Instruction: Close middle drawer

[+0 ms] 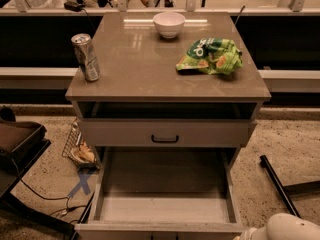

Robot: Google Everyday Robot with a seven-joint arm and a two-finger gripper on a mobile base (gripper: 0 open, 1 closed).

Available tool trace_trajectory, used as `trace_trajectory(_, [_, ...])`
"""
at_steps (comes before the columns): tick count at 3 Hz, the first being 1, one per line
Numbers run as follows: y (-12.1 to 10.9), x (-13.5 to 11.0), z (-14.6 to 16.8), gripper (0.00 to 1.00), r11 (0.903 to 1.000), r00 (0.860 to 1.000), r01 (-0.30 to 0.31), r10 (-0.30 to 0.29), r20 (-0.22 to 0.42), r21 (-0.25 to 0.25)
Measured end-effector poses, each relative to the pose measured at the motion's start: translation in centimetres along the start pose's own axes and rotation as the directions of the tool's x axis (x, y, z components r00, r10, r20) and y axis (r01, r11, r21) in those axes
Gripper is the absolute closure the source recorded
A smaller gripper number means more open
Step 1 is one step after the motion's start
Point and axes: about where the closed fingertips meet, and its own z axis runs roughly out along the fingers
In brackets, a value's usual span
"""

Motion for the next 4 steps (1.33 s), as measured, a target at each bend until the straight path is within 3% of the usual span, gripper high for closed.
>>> trace_trajectory(1, [-0.6,0.2,3.2,1.00,0.9991,0.997,-0.010,0.013,0.080,-0.040])
trace_trajectory(2, [-1.3,-0.9,5.6,1.00,0.9971,0.985,0.016,-0.003,0.172,-0.075])
trace_trajectory(4, [-1.4,-1.6,6.2,1.00,0.9965,0.985,0.032,-0.018,0.172,-0.078])
